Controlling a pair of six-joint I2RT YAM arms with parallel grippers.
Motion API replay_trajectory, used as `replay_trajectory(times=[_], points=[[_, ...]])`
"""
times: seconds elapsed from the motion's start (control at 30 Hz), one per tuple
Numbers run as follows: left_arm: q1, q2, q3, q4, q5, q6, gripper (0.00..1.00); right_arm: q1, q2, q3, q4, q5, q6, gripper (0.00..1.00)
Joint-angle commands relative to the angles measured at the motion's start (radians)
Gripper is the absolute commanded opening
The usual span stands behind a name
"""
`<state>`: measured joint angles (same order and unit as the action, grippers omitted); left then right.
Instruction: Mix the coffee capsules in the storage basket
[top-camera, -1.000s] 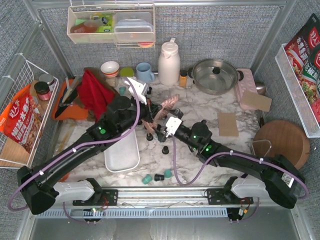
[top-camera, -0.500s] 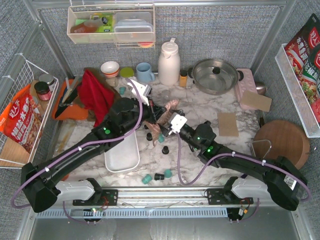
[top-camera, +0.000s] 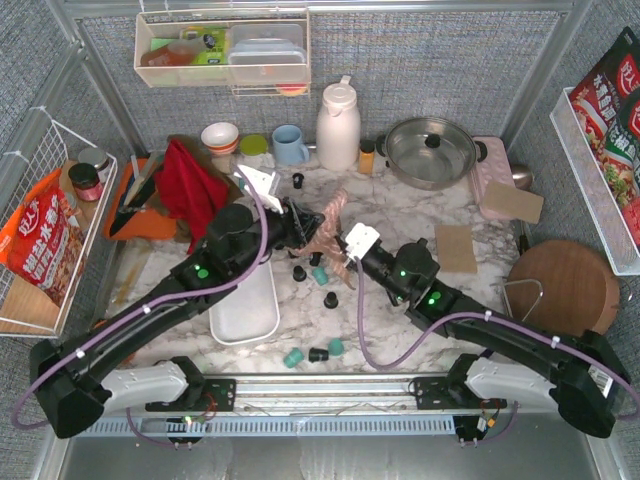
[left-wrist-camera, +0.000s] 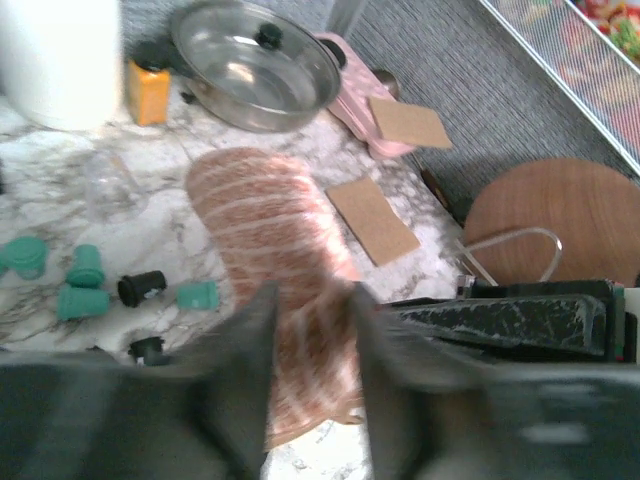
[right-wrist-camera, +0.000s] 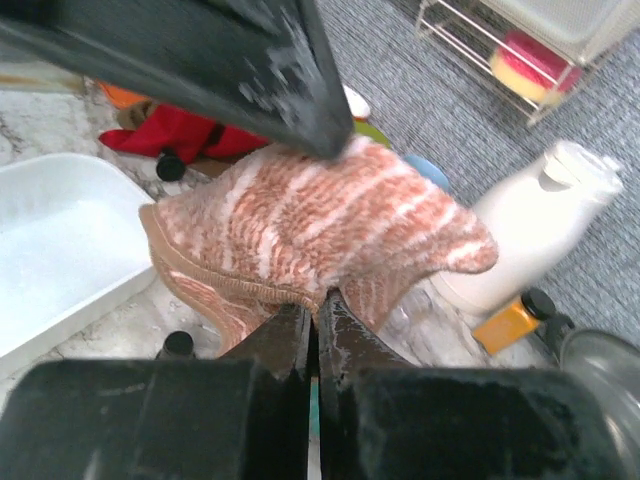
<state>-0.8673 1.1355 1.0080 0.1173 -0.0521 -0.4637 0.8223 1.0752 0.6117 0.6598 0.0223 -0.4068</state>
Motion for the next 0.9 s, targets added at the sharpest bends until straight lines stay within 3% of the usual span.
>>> replay_trajectory(times=[0.0, 0.07, 0.17, 0.33, 0.47, 0.67, 0.87], points=[[0.004, -0.074, -0.015, 0.027, -0.146, 0.025, 0.6, -0.002, -0.043, 0.064, -0.227, 0.166, 0.041, 0.0], [0.004, -0.121, -0.024, -0.008, -0.209, 0.052, 0.7, -0.002, -0.076, 0.096, -0.361, 0.273, 0.072, 0.0], [0.005, -0.18, -0.025, -0.078, -0.285, 0.095, 0.74, -0.002, -0.152, 0.114, -0.508, 0.457, 0.133, 0.0], [0.005, -0.274, -0.061, -0.144, -0.389, 0.141, 0.76, -0.063, -0.276, 0.115, -0.663, 0.724, 0.229, 0.0], [0.005, -0.336, -0.088, -0.18, -0.418, 0.163, 0.77, -0.164, -0.347, 0.165, -0.889, 0.839, 0.446, 0.0], [0.004, -0.376, -0.083, -0.288, -0.408, 0.182, 0.77, -0.328, -0.399, 0.245, -1.302, 0.862, 0.713, 0.0], [0.005, -0.433, -0.097, -0.322, -0.389, 0.188, 0.77, -0.483, -0.412, 0.188, -1.449, 0.725, 0.939, 0.0]])
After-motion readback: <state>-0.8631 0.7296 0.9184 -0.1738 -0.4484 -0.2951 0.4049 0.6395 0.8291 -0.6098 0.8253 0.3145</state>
